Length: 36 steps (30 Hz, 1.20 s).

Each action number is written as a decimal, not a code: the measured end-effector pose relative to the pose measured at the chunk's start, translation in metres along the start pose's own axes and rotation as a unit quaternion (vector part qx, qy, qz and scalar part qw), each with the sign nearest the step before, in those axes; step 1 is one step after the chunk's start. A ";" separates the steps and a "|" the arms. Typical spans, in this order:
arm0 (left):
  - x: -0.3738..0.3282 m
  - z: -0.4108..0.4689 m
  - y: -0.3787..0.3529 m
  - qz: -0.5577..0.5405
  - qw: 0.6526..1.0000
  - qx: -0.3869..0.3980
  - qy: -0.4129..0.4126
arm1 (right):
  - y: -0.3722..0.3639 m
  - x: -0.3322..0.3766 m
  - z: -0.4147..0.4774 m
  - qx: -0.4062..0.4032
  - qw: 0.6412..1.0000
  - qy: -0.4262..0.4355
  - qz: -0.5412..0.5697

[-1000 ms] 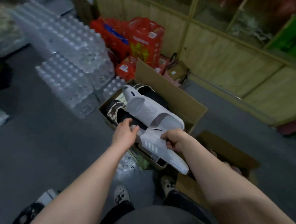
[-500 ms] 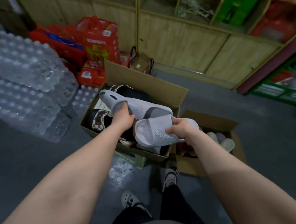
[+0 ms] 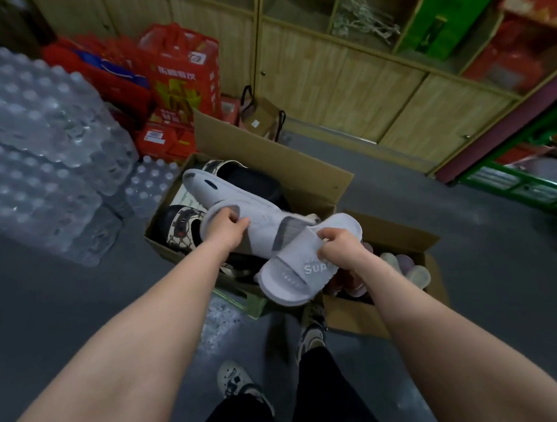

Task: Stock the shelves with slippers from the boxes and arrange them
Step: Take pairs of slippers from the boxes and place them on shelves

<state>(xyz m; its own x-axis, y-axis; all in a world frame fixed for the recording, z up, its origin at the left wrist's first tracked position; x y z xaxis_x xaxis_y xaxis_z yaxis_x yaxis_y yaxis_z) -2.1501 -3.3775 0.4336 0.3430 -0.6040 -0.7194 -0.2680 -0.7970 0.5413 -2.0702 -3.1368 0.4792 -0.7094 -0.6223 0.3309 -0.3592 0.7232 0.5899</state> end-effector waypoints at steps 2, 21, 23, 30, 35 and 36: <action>0.011 -0.007 0.013 -0.092 0.992 -0.062 0.058 | 0.005 0.012 -0.001 -0.024 1.000 0.007 0.015; 0.051 -0.033 0.019 0.177 0.976 -0.094 0.080 | -0.042 0.033 0.054 -0.067 0.995 0.026 0.075; 0.048 -0.034 0.033 0.184 0.970 -0.153 0.050 | -0.048 0.019 0.061 -0.065 0.992 -0.021 0.106; 0.076 -0.016 0.004 0.026 0.997 -0.023 0.066 | -0.080 -0.002 0.075 0.012 0.971 -0.111 0.209; 0.090 -0.016 0.002 -0.102 0.988 -0.061 0.100 | -0.092 -0.013 0.077 0.084 0.898 -0.157 0.402; 0.094 -0.015 0.000 -0.154 0.980 -0.068 0.109 | -0.089 -0.013 0.075 0.093 0.885 -0.156 0.429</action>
<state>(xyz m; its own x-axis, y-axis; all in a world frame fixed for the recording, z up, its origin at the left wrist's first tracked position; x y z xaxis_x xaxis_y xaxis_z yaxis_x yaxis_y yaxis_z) -2.1042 -3.4338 0.3725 0.5774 -0.3101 -0.7553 -0.0047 -0.9263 0.3768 -2.0744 -3.1708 0.3674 -0.8918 0.2709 0.3624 0.3192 0.9443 0.0796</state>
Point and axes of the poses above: each hand's wrist, its own z-axis towards the middle knuckle, its own y-axis out of the back of the hand, x = y × z, the point moved 9 cm from there along z, towards the middle knuckle, and after that the axes turned 10 degrees about -y, right-handed, at the moved point
